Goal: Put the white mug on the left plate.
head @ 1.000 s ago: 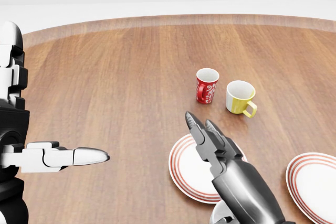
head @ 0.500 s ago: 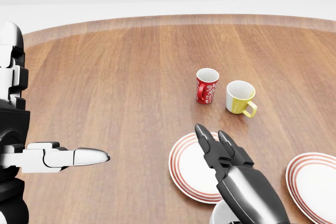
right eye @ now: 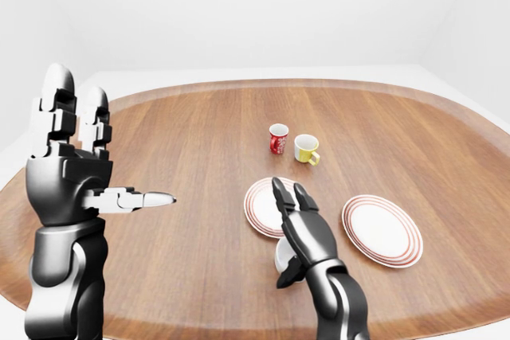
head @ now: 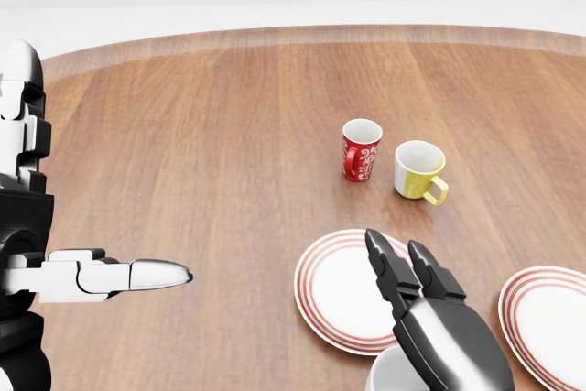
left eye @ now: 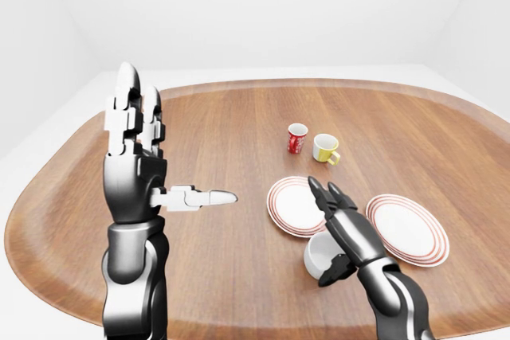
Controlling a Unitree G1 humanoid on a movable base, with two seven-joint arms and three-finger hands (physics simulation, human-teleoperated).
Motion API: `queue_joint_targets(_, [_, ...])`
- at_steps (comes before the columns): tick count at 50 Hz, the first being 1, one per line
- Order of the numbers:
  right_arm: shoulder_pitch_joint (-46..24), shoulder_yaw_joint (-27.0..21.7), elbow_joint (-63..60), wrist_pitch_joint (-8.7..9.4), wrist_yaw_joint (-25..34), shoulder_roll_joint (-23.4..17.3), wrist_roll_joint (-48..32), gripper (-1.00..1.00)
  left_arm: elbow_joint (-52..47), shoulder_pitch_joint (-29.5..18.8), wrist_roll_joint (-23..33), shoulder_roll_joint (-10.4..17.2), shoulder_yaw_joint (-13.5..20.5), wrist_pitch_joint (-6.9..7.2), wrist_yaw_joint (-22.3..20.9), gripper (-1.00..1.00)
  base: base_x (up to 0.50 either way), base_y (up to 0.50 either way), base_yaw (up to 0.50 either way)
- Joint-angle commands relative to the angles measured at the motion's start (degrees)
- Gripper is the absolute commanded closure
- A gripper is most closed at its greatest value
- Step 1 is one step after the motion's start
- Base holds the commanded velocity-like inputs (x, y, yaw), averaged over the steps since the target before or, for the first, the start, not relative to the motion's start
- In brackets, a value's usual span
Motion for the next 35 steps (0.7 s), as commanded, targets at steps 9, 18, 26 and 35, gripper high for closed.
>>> queue_joint_targets(9, [-1.39,-2.34,2.51,0.00,-4.28,1.22,-2.00,-1.00,0.02,0.01,-0.04,-0.01,0.02,0.00,-0.02,-1.00,0.00,0.00,0.00])
queue_joint_targets(18, [0.36,-0.44,2.38,0.00,-7.26,1.15,-3.65,-1.00,-0.07,0.17,0.01,-0.02,0.01,0.00,-0.04,-1.00,0.00,0.00,0.00])
queue_joint_targets(26, [1.13,0.40,5.15,0.00,-9.56,0.49,-4.03,-1.00,-0.10,0.37,0.07,-0.09,-0.10,0.00,-0.04,-1.00,0.00,0.00,0.00])
queue_joint_targets(35, [0.74,-0.58,5.02,0.00,-7.08,0.28,-2.89,-1.00,-0.24,0.34,0.10,-0.11,-0.16,0.00,-0.10,-1.00,0.00,0.00,0.00])
